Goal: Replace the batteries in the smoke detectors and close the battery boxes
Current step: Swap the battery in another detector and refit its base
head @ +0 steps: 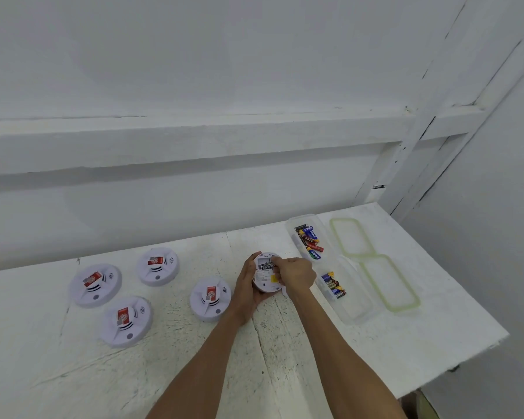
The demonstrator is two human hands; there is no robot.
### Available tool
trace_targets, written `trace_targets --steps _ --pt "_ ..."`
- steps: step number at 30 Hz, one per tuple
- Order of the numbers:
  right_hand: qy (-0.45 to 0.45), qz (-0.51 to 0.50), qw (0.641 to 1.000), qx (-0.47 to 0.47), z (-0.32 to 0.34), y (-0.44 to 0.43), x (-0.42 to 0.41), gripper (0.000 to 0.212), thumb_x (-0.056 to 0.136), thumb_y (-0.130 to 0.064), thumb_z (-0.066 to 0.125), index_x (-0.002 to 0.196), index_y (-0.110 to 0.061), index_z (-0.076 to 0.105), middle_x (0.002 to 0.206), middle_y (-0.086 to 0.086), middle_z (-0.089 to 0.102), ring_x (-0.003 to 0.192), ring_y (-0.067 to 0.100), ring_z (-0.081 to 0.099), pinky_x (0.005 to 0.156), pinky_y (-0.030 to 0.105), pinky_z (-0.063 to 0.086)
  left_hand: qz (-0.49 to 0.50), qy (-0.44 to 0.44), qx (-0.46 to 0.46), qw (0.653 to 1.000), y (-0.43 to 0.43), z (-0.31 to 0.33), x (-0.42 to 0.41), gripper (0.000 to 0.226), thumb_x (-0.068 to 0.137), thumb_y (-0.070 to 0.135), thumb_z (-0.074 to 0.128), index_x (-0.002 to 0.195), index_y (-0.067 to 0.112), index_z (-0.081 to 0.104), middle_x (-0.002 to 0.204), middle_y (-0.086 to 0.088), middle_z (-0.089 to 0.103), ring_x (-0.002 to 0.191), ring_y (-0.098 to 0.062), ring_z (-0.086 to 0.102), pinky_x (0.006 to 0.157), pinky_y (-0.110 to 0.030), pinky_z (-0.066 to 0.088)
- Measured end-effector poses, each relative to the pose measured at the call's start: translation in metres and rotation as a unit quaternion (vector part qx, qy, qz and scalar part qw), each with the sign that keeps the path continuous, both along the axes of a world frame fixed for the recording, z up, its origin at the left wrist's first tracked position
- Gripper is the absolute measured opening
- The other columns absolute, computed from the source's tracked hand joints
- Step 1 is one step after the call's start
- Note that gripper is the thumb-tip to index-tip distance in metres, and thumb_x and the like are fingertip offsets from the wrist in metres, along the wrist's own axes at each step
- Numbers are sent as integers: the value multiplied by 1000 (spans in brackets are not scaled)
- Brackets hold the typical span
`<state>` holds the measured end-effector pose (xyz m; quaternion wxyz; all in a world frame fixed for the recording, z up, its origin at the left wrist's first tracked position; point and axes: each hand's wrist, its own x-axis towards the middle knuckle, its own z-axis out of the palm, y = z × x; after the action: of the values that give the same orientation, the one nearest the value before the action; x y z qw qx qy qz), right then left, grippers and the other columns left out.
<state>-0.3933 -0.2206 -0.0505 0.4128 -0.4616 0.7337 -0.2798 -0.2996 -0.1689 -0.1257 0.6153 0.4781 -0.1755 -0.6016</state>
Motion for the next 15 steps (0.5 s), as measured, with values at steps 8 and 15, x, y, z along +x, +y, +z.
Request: trace_targets --steps 8,15 --pt "-14 -14 999 -42 0 9 7 27 81 -32 74 102 -14 75 102 3 74 93 20 68 82 30 55 -2 11 -11 1000 1 2 -1 45 112 35 32 148 15 50 142 -18 61 117 -34 66 93 -53 60" --pt "-90 -56 984 -141 27 3 -31 11 82 -19 71 92 -23 70 86 -1 73 78 14 69 64 20 47 -15 25 -8 1000 -1 5 2 46 113 37 34 150 14 48 144 -18 61 131 -42 59 99 -62 54"
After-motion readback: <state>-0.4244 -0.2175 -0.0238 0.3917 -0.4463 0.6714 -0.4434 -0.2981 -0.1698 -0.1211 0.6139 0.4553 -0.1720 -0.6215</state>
